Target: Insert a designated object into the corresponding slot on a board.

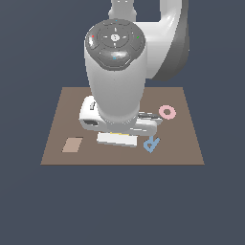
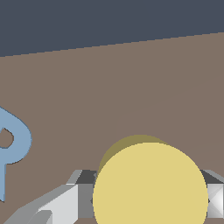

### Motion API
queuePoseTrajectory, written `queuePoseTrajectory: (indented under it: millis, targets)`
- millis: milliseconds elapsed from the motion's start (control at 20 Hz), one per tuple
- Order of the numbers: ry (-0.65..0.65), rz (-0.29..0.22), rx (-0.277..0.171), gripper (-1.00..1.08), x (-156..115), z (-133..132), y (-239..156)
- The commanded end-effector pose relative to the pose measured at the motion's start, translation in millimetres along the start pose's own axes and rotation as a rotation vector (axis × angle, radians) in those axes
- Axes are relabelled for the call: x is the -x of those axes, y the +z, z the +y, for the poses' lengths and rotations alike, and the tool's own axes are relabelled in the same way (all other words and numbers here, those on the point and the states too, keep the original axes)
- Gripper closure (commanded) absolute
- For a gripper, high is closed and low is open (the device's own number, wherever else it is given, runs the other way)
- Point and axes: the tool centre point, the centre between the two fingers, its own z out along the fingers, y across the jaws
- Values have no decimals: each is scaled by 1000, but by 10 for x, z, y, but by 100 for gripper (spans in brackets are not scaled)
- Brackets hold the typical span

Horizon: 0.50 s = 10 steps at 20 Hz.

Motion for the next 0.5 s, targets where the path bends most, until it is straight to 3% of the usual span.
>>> queuePoseTrajectory:
  millis: [0,450]
  targets:
    - [-91,1,0,108,92,13,-9]
    - [-448,1,0,108,433,145,-28]
